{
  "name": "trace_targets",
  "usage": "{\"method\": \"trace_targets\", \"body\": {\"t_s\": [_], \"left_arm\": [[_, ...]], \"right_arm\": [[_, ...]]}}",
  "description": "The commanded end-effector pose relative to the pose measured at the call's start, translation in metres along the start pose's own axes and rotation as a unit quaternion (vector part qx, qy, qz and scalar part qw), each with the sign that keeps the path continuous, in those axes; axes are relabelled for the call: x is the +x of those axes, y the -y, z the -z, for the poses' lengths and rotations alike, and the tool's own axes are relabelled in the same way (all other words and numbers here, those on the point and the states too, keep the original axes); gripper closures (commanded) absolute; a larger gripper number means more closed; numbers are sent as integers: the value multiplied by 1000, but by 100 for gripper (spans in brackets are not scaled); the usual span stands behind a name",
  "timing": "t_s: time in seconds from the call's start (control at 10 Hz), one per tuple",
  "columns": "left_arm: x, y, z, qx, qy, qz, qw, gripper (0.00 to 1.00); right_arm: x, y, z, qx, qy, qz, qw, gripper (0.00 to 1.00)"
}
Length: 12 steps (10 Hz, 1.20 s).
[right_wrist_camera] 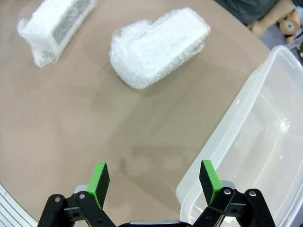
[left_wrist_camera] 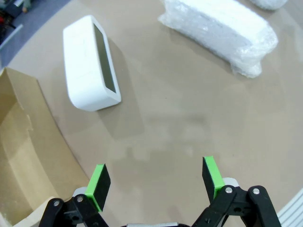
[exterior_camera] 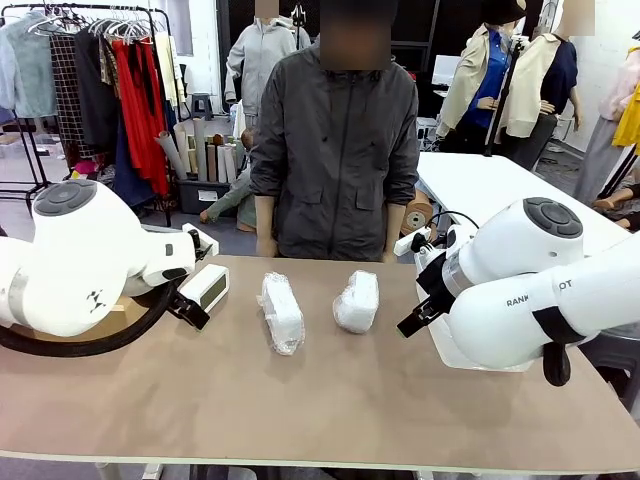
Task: Separate and place wrapped and unwrapped clocks.
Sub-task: Pick up the Digital clock indicated by the person.
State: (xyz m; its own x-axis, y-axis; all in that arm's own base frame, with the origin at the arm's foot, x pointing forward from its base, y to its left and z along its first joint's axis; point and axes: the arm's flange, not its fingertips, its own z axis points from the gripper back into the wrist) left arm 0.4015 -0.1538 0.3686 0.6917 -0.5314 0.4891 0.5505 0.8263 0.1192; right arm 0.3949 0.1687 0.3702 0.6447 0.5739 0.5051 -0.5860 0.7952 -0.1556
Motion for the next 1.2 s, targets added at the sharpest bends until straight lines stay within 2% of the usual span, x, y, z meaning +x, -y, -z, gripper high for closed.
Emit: {"method": "trace_targets", "body": {"t_s": [0.0,0.2,0.4,0.5,0.6,0.7,0.8,1.1], "left_arm": [[2,-5,-11,-46,-10,21,999,0],[4,-9,-23,-89,-27,61,994,0],[6,-18,-43,-117,-12,107,987,0],[9,-28,-50,-127,0,145,981,0],[12,-35,-56,-127,12,158,979,0],[14,-37,-59,-128,19,162,978,0],[11,-20,-57,-112,-2,138,984,0],[11,-20,-57,-112,-2,138,984,0]], "right_arm": [[2,0,-4,-11,-24,-17,999,0],[1,-5,-5,-40,-59,-46,996,0],[-3,-27,-10,-75,-108,-73,989,0],[-6,-38,-14,-77,-139,-75,984,0],[-8,-50,-19,-81,-155,-66,982,0],[-8,-54,-24,-54,-166,-38,984,0],[-14,-31,-15,-69,-136,-77,985,0],[-14,-31,-15,-69,-136,-77,985,0]]}}
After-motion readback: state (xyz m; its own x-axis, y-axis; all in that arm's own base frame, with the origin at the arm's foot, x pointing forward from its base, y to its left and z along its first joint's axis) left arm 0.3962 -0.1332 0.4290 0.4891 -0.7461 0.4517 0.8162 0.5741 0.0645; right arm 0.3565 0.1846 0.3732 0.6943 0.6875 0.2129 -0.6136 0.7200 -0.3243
